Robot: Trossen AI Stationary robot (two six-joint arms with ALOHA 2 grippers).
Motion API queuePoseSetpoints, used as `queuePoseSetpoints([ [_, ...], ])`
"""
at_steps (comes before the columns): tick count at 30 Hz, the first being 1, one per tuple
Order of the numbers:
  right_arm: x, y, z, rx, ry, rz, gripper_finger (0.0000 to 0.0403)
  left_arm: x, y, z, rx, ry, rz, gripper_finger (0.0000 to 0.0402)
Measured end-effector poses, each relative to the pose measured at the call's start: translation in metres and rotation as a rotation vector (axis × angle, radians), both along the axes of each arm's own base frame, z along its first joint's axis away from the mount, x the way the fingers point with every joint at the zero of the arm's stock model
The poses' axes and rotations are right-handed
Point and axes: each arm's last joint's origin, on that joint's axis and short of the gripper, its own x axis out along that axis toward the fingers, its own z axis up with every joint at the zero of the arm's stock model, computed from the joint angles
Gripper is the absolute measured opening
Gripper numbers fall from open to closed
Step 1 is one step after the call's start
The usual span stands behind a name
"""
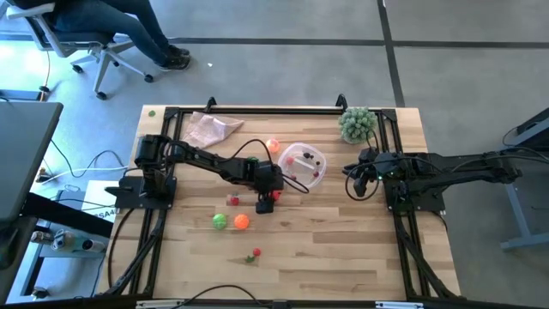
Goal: Pick and placing Produce into tupperware
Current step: Put the apple into the transparent bin
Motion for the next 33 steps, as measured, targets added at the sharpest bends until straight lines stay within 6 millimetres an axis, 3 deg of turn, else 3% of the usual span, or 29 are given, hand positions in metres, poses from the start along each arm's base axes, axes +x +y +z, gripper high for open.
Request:
queuePoseSetpoints([
  [22, 0.000, 0.000, 0.000, 0.000, 0.000, 0.000, 0.0071, 0.002, 0.000, 0.004, -0.005, 0.000, 0.009, 0.0272],
  [28, 0.000, 0.000, 0.000, 0.000, 0.000, 0.000, 0.0071, 0.018, 0.002, 0.032, 0.000, -0.043, 0.008, 0.0272],
  [33, 0.000, 0.000, 0.000, 0.000, 0.000, 0.000, 0.0071, 0.035, 0.004, 0.071, 0.027, -0.092, -0.018, 0.0289],
])
